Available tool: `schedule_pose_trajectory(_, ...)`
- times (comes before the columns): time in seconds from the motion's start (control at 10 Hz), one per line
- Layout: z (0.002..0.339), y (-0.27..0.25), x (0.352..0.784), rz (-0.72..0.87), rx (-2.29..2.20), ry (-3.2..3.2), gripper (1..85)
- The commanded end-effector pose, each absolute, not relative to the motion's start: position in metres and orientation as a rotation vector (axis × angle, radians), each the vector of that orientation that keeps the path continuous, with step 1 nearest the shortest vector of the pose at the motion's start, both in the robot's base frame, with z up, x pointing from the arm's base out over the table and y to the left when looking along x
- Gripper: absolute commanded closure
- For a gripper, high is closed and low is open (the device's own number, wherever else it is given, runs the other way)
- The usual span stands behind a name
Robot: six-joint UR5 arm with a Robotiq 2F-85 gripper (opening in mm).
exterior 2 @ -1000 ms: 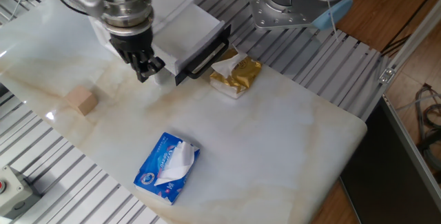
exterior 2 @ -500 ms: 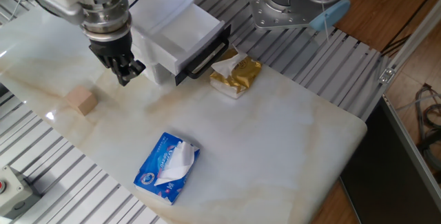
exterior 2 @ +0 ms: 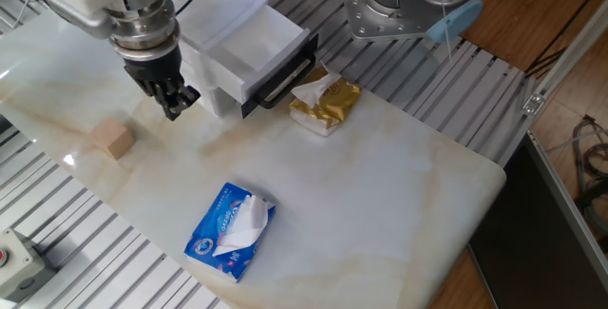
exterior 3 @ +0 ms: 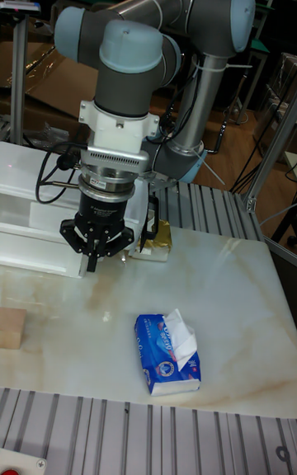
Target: Put things in the drawer
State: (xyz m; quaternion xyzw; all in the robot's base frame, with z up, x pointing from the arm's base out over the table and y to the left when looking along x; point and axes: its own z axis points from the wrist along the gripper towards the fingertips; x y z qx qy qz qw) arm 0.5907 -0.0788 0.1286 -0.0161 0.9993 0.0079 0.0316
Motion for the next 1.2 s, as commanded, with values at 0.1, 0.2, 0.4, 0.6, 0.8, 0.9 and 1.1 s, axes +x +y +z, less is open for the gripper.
schedule_pose_trajectory(0.1,0.129,-0.092,0.591,-0.040,0.020,3.077,84.7)
schedule_pose_trajectory(0.2,0.129,-0.097,0.595,-0.071,-0.007,3.061,84.7)
schedule_pose_trajectory(0.4,0.129,-0.098,0.599,-0.068,-0.094,3.056,84.7)
schedule_pose_trajectory(0.6,0.121,-0.124,0.629,-0.038,-0.139,3.035,84.7)
schedule_pose_trajectory(0.8,0.121,-0.158,0.652,-0.059,-0.162,3.054,84.7)
schedule_pose_trajectory(0.9,0.119,-0.166,0.661,-0.026,-0.151,3.061,84.7)
schedule_pose_trajectory(1.1,0.113,-0.190,0.680,-0.022,-0.064,3.056,84.7)
